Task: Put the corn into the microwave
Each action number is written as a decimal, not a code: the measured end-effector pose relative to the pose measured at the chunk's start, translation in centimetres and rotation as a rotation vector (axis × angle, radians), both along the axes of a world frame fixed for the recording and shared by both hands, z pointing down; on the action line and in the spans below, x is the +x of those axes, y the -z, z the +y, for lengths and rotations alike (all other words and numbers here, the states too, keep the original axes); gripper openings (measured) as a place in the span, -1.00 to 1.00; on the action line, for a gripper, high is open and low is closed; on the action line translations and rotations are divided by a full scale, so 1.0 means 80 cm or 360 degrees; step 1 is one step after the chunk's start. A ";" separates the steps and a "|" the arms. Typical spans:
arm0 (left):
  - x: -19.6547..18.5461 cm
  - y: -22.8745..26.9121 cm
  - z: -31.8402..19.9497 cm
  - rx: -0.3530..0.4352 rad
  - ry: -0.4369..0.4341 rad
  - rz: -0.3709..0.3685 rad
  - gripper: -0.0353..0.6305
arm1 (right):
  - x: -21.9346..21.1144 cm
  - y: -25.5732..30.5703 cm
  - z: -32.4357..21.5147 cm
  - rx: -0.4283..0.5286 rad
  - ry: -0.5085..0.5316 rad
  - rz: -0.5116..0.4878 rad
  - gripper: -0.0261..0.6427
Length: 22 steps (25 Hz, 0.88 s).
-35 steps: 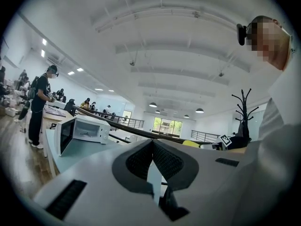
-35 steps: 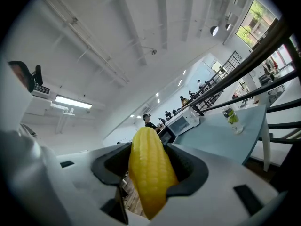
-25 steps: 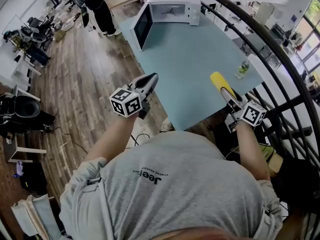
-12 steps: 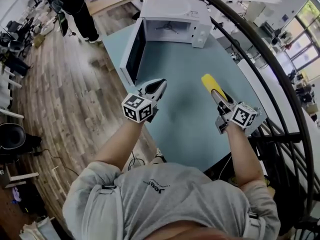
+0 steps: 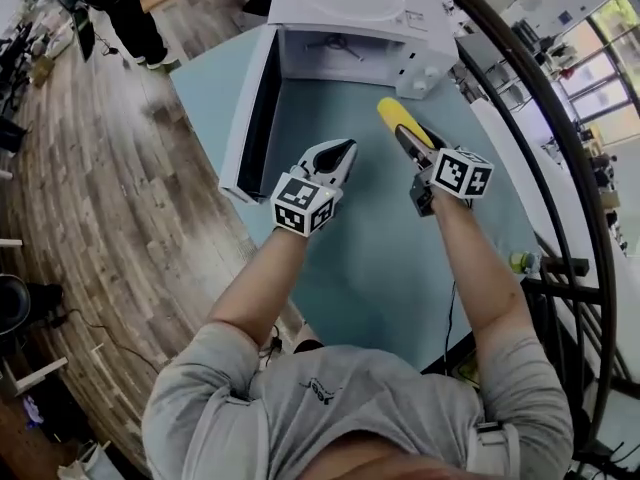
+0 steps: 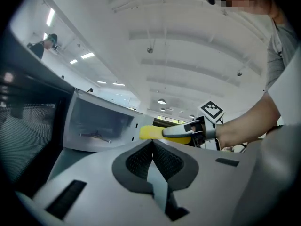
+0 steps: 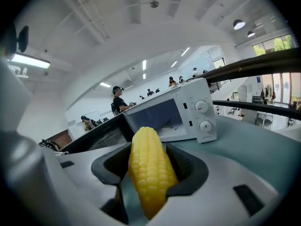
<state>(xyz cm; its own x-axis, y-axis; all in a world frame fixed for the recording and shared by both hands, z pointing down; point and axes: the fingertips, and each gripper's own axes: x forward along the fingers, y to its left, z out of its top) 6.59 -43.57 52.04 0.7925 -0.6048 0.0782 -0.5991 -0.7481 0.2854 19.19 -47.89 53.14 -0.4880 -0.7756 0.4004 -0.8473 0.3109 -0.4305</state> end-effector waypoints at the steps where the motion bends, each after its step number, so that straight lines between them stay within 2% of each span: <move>1: 0.000 -0.008 -0.011 0.0002 0.0009 -0.0011 -0.84 | -0.005 -0.010 -0.023 -0.0011 -0.0008 0.0042 -0.22; 8: -0.017 -0.046 -0.065 -0.0002 0.0106 -0.0084 -0.84 | -0.037 -0.051 -0.149 -0.0035 -0.0011 0.0294 -0.22; 13: -0.019 -0.063 -0.085 0.0040 0.0111 -0.0108 -0.84 | -0.057 -0.075 -0.224 0.0001 0.0009 0.0435 -0.22; 17: -0.019 -0.069 -0.091 0.0060 0.0105 -0.0103 -0.84 | -0.064 -0.092 -0.262 0.0008 -0.0019 0.0504 -0.22; 22: -0.037 -0.075 -0.104 0.0048 0.0166 -0.0112 -0.84 | -0.075 -0.107 -0.296 0.0012 -0.0046 0.0601 -0.22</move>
